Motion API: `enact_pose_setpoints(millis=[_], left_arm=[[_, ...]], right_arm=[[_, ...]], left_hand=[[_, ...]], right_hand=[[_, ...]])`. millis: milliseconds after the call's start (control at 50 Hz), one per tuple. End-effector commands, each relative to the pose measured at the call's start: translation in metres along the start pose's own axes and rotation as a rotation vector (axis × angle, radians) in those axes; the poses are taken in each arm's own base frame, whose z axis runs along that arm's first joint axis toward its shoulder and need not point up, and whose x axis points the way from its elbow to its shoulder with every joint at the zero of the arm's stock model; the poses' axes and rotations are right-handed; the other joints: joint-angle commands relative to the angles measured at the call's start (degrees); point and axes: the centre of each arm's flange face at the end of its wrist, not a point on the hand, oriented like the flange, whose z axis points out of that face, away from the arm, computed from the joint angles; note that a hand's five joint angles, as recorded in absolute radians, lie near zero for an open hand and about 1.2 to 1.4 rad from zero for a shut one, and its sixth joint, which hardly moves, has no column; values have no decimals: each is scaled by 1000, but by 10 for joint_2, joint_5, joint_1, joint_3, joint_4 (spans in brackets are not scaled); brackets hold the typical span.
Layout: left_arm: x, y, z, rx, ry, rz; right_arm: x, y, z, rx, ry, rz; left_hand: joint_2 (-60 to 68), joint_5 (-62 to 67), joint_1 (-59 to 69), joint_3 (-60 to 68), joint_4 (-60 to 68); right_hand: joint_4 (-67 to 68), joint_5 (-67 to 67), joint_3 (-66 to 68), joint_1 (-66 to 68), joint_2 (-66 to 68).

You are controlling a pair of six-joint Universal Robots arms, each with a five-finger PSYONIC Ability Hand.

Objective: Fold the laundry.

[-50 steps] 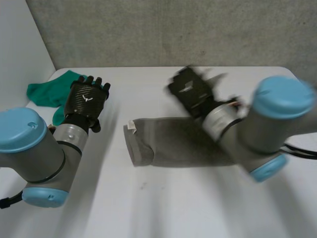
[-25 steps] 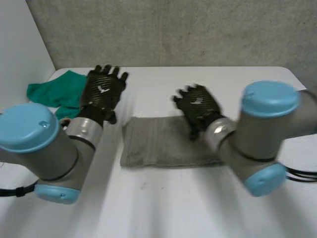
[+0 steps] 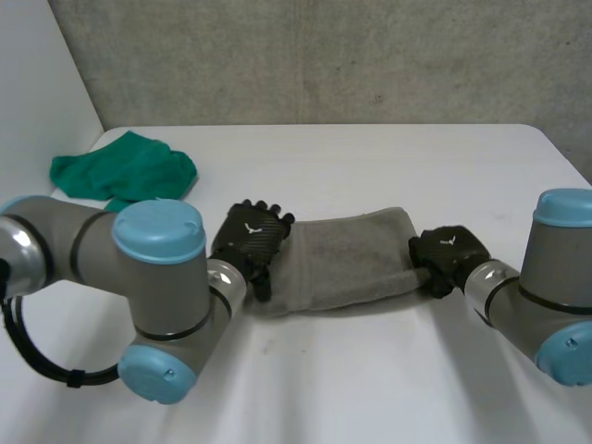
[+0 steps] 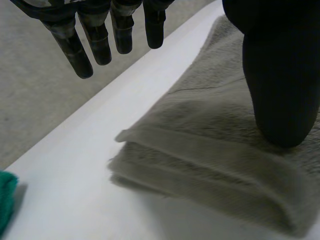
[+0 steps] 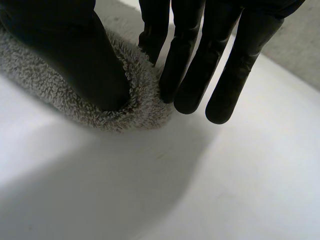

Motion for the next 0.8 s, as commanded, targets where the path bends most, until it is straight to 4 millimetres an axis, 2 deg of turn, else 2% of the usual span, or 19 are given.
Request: enact_pose_setpoints(millis=[20, 40, 100, 120, 140, 160, 180, 240, 260, 320, 340, 380, 420, 460, 540, 580, 620, 700, 800], left_arm=[[-34, -10, -21, -1, -118, -21], [-40, -12, -26, 4, -141, -26], [-52, -15, -32, 5, -181, -34], [-61, -16, -36, 5, -211, -39], [-65, -16, -38, 4, -229, -42], [-70, -17, -40, 7, -246, -45], [-77, -17, -43, 6, -266, -51], [-84, -18, -47, 8, -288, -61], [-88, -19, -48, 12, -298, -69], [-90, -21, -49, 21, -304, -82], [-91, -22, -49, 29, -305, -90], [-91, -24, -49, 41, -302, -97], [-89, -29, -47, 71, -292, -111], [-88, -33, -45, 97, -280, -120], [-74, -52, -41, 184, -192, -141], [-59, -57, -36, 212, -114, -154], [-48, -57, -32, 213, -62, -166], [-24, -55, -21, 204, 27, -204], [-12, -32, -6, 94, 58, -216]], right_arm=[[9, -56, -11, 171, 60, -93], [-3, -74, -13, 222, 36, -118], [-43, -99, -17, 307, -49, -169], [-76, -108, -20, 344, -125, -203], [-89, -111, -21, 355, -158, -216], [-103, -113, -22, 365, -190, -232], [-125, -115, -26, 378, -239, -266], [-150, -111, -28, 385, -299, -320], [-165, -104, -29, 383, -341, -360], [-183, -95, -31, 382, -396, -417], [-188, -90, -30, 376, -410, -440], [-187, -89, -27, 372, -398, -445], [-180, -93, -27, 362, -356, -420], [-175, -96, -27, 344, -320, -371], [-146, -109, -25, 316, -229, -163], [-117, -114, -19, 303, -183, -20], [-102, -118, -17, 305, -166, 60], [-93, -119, -17, 272, -190, 162], [-95, -103, -2, 181, -206, 172]], left_hand=[[-15, -27, -12, -18, -16], [-15, -27, -12, -18, -16], [-15, -27, -12, -18, -16], [-15, -27, -12, -18, -16], [-15, -27, -12, -18, -16], [-15, -27, -12, -18, -16], [-15, -27, -12, -18, -16], [-15, -27, -12, -18, -16], [-15, -27, -12, -18, -16], [-15, -27, -12, -18, -16], [-15, -27, -12, -18, -16], [-15, -27, -12, -18, -16], [-15, -27, -12, -18, -16], [-15, -27, -12, -18, -16], [-15, -27, -12, -18, -16], [-15, -27, -12, -18, -16], [-15, -26, -12, -18, -15], [-10, -21, -7, -13, -10], [0, -11, 4, -3, 0]], right_hand=[[119, 144, 121, 266, 136], [119, 144, 121, 266, 136], [119, 144, 121, 266, 136], [119, 144, 121, 266, 136], [119, 144, 121, 266, 136], [119, 144, 121, 266, 136], [119, 144, 121, 266, 136], [119, 144, 121, 266, 136], [119, 144, 121, 266, 136], [119, 144, 121, 266, 136], [-9, 16, -7, 139, 8], [-298, -273, -296, -151, -281], [-495, -470, -493, -348, -478], [-581, -556, -579, -434, -564], [-581, -556, -579, -434, -564], [-581, -556, -579, -434, -564], [-581, -556, -579, -434, -564], [-581, -556, -579, -434, -564], [-575, -551, -573, -428, -558]])
